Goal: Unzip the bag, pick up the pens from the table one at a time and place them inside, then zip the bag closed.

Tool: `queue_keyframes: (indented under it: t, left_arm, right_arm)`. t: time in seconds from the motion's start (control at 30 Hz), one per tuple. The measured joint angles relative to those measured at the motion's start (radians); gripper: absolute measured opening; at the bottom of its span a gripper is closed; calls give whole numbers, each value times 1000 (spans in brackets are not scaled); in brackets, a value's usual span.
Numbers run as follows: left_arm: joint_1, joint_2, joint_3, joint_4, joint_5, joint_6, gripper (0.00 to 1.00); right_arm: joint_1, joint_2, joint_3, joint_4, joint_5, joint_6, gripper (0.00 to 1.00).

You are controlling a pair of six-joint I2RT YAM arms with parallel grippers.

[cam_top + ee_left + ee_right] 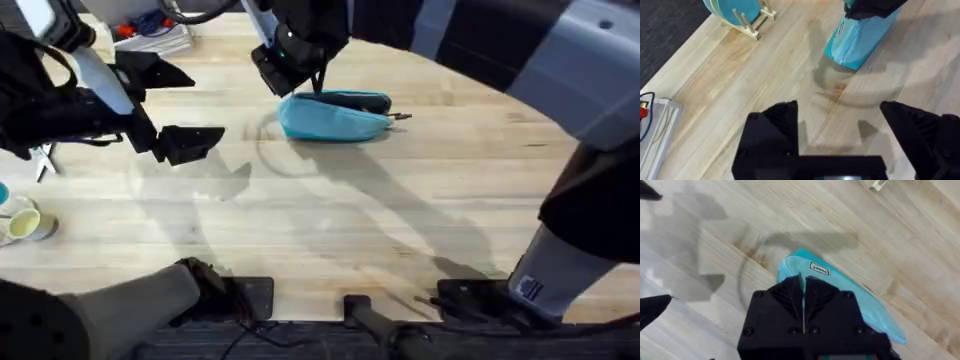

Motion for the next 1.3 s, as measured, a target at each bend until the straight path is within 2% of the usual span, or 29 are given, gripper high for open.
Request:
queue_keyframes:
  t: [0.23, 0.63, 0.83, 1.0, 1.3]
  left_arm:
    - [0, 0, 0, -1, 2, 0, 993]
    - [-9, 0, 0, -4, 73, 0, 994]
    - [-63, 48, 0, -2, 119, 5, 995]
    - [-114, 144, 0, 8, 154, 45, 995]
    - [-210, 291, 0, 107, 181, 71, 995]
  right_arm:
    - [0, 0, 0, -8, -3, 0, 30]
    - [0, 0, 0, -12, -4, 0, 30]
    - [0, 0, 0, -12, -4, 0, 30]
    - [0, 0, 0, -12, -5, 0, 31]
    - [0, 0, 0, -12, -7, 0, 31]
